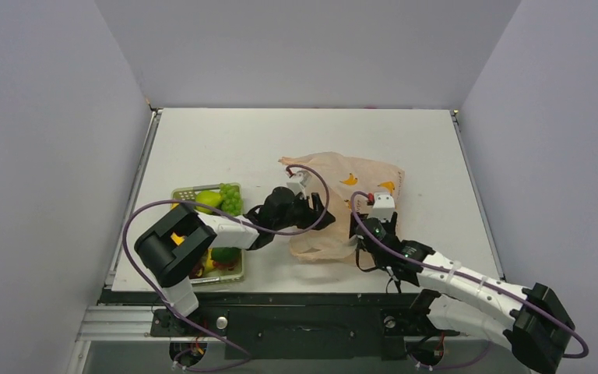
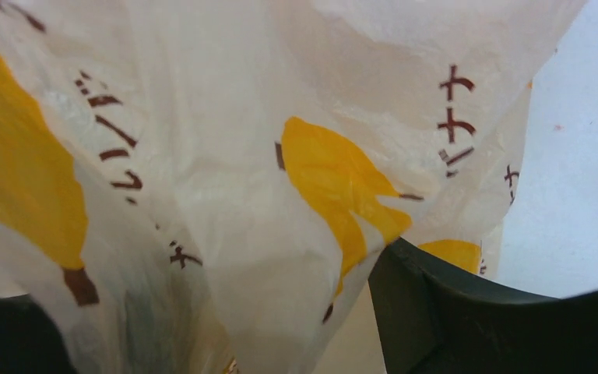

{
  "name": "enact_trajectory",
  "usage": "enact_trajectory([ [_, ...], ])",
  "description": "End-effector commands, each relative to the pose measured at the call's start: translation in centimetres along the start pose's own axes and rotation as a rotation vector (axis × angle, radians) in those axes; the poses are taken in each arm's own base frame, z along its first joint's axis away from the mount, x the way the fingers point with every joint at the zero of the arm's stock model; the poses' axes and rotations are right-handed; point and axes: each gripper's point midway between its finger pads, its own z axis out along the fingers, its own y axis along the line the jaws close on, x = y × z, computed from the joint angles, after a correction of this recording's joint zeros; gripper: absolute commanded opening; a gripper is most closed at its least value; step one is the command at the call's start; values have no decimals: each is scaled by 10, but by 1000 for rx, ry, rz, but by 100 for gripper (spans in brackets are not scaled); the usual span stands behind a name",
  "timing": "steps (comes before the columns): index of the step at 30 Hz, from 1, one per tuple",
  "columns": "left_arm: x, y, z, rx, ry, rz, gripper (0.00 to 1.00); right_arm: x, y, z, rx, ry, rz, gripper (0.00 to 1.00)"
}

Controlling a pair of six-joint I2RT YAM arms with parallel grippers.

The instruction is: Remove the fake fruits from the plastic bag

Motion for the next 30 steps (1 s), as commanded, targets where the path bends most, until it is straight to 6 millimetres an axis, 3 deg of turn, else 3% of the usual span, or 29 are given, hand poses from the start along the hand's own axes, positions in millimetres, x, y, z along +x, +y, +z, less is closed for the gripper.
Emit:
enact_trajectory([
  [1, -18, -50, 1, 143, -103, 42, 56, -16, 1, -6, -50, -119, 198, 60],
  [4, -4, -66, 5, 168, -95, 53, 55, -7, -8, -10, -61, -108, 313, 57],
  [7, 10, -70, 5, 162, -86, 53, 55, 11, -24, -13, -11, -85, 489, 70],
  [8, 15, -72, 4, 164, -82, 52, 55, 26, -36, -14, 46, -50, 503, 73],
  [11, 25, -75, 3, 164, -69, 48, 55, 46, -62, -15, 156, -23, 676, 84],
  [13, 30, -77, 1, 159, -72, 47, 55, 63, -73, -14, 222, 41, 720, 83],
  [15, 35, -80, -1, 153, -78, 41, 56, 68, -82, -15, 276, 65, 709, 81],
  [19, 27, -81, 0, 134, -114, 35, 56, 59, -92, -15, 312, 41, 616, 72],
  [21, 22, -85, 6, 134, -125, 50, 56, 50, -88, -13, 280, 27, 576, 53],
  [22, 24, -82, 12, 125, -120, 69, 56, 50, -82, -13, 244, 43, 544, 39],
  [23, 17, -91, 17, 144, -137, 75, 56, 46, -78, -11, 218, 35, 542, 35],
  [30, 2, -97, 58, 121, -207, 140, 59, 39, -69, -14, 144, 26, 514, 31],
])
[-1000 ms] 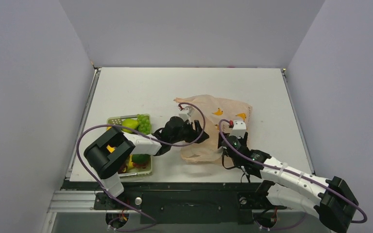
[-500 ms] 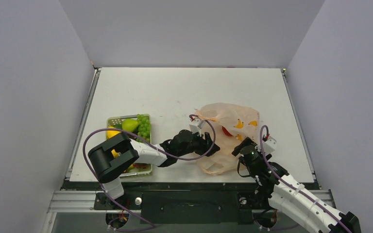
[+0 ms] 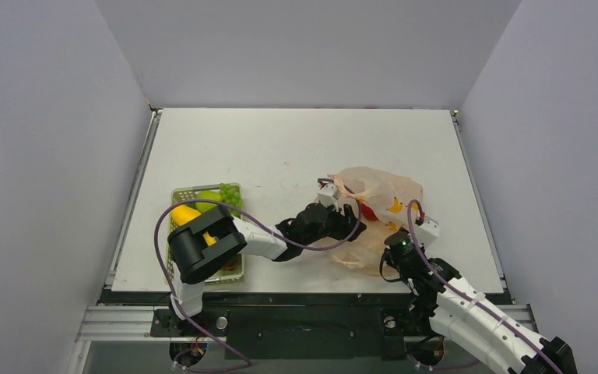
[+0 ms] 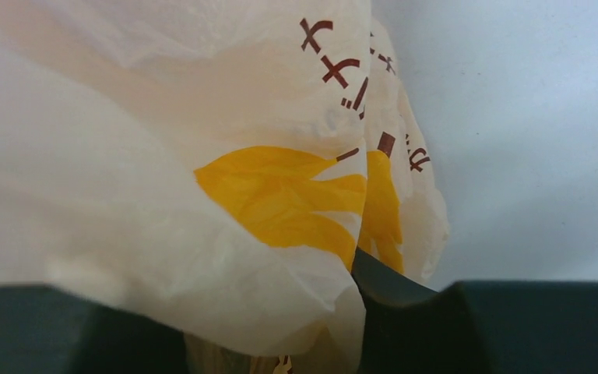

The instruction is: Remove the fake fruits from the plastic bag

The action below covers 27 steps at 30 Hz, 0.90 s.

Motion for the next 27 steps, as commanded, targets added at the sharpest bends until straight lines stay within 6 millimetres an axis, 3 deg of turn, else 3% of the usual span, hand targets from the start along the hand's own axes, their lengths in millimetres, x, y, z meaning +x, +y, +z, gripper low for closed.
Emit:
enact_trajectory([
  [1, -37, -19, 27, 11, -136, 62, 59, -18, 22, -9, -90, -37, 0, 30],
  [6, -46, -12, 43, -66, -170, 108, 64, -15, 25, -11, -123, -28, 1, 26],
  [9, -51, -6, 44, -117, -189, 147, 57, -16, 26, -11, -130, -28, -4, 25],
  [10, -52, -7, 44, -121, -187, 157, 60, -15, 27, -11, -133, -26, -4, 25],
  [13, -55, -6, 43, -132, -202, 177, 92, -15, 28, -10, -139, -25, -9, 25],
  [15, -55, -3, 44, -147, -205, 199, 97, -15, 30, -11, -142, -24, -11, 25],
  [21, -63, -9, 58, -153, -232, 288, 97, -10, 33, -10, -165, -7, -9, 20],
  [25, -70, -15, 76, -144, -271, 353, 97, -6, 35, -9, -180, 11, -4, 20],
  [26, -61, -8, 84, -159, -258, 368, 97, -5, 36, -9, -185, 16, -4, 20],
  [27, -68, -13, 91, -155, -277, 377, 97, -5, 37, -10, -189, 17, -4, 20],
])
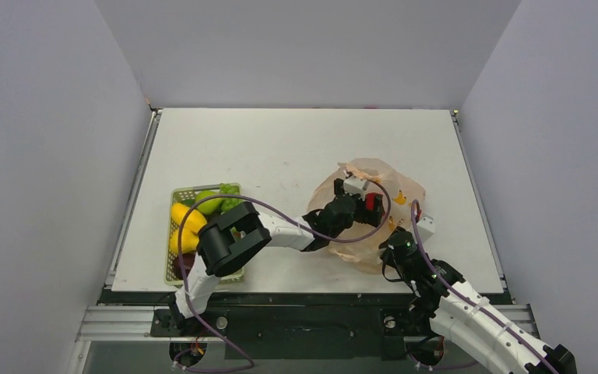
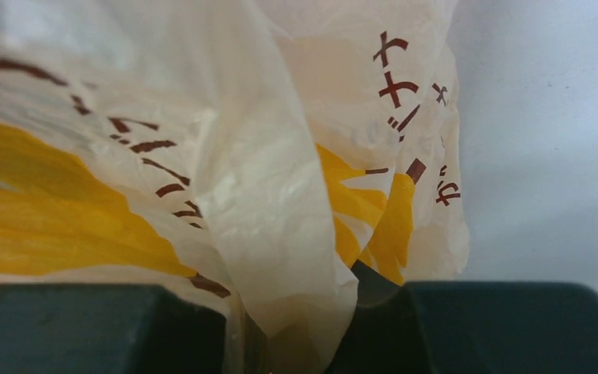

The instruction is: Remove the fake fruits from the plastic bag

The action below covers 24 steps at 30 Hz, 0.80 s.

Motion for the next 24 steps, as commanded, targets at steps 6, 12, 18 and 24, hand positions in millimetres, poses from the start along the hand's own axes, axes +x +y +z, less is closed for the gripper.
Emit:
enact_trajectory([
  [6, 29, 1, 71, -80, 3, 132, 97, -11, 16, -7, -64, -14, 16, 21],
  [12, 44, 14, 79, -125, 2, 183, 79, -20, 21, -15, -92, -41, 22, 16],
  [18, -8, -14, 57, -43, -21, 175, 43, -28, 14, -15, -56, -80, 24, 8],
  [24, -36, -31, -14, 139, 92, -92, 31, -40, 12, -5, 9, -132, -2, 0],
])
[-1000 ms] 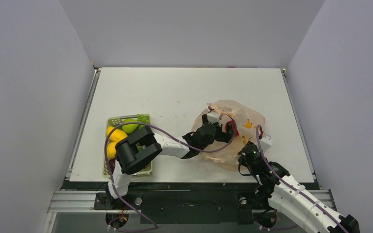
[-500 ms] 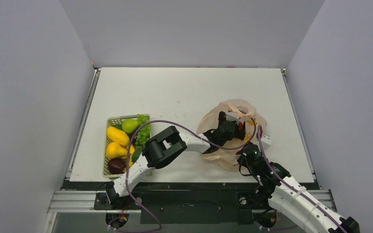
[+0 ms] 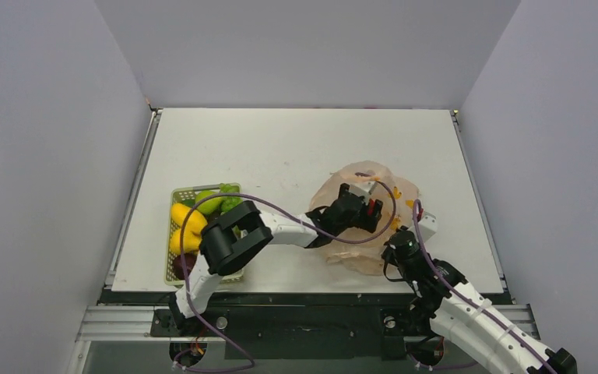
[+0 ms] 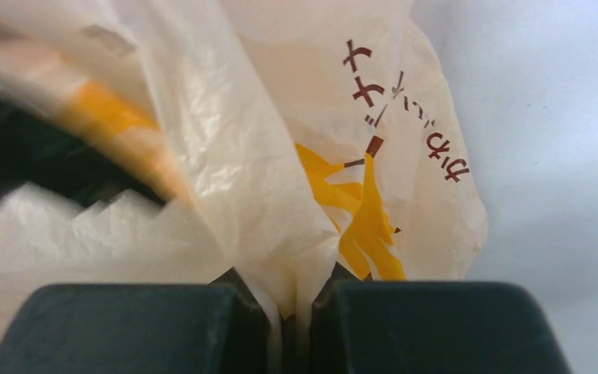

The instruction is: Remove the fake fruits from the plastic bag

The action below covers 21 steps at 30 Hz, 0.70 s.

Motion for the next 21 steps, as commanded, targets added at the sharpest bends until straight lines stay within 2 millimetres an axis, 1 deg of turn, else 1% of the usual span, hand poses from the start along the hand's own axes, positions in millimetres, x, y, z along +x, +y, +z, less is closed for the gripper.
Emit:
enact_trajectory([
  [1, -78, -33, -61, 228, -15, -283, 31, -36, 9, 3, 45, -119, -2, 0],
  [2, -84, -24, -71, 238, -3, -327, 31, -40, 9, 4, 58, -125, -17, 0],
  [3, -84, -35, -81, 317, 51, -420, 31, -46, 10, 5, 66, -151, -32, 0],
  [4, -84, -24, -89, 333, 68, -478, 30, -50, 11, 7, 80, -160, -43, 0],
  [5, -93, -36, -101, 430, 86, -586, 29, -59, 12, 7, 95, -196, -47, 0],
  [6, -100, -31, -110, 479, 63, -643, 29, -61, 10, 10, 119, -200, -63, 0],
  [7, -102, -39, -122, 550, 111, -726, 29, -73, 14, 9, 128, -242, -66, 0],
  [8, -106, -39, -130, 589, 110, -759, 29, -76, 13, 12, 152, -249, -80, 0],
  [9, -105, -47, -141, 643, 159, -810, 29, -90, 17, 11, 164, -292, -72, 0],
  [10, -104, -53, -153, 691, 181, -819, 29, -96, 21, 16, 175, -303, -76, 0],
  [11, -108, -57, -162, 715, 192, -850, 29, -110, 24, 16, 192, -330, -75, 0],
  [12, -98, -61, -172, 734, 222, -855, 28, -115, 25, 23, 212, -334, -81, 0],
  [13, -104, -65, -184, 757, 221, -857, 28, -133, 29, 23, 229, -356, -79, 0],
  [14, -89, -69, -193, 752, 268, -855, 28, -137, 30, 32, 251, -350, -94, 0],
  [15, -87, -74, -208, 763, 279, -833, 28, -149, 29, 41, 291, -344, -125, 0],
  [16, -77, -73, -213, 740, 311, -813, 28, -172, 35, 42, 303, -370, -137, 0],
  [17, -80, -78, -232, 755, 313, -792, 27, -172, 33, 55, 344, -339, -177, 0],
  [18, -68, -73, -236, 702, 338, -758, 27, -191, 34, 55, 373, -348, -195, 0],
  [19, -76, -74, -253, 697, 321, -719, 27, -190, 30, 67, 410, -316, -230, 0],
  [20, -53, -56, -253, 559, 368, -663, 27, -203, 33, 68, 423, -316, -257, 0],
  [21, -43, -44, -272, 470, 415, -626, 28, -200, 30, 77, 451, -287, -288, 0],
])
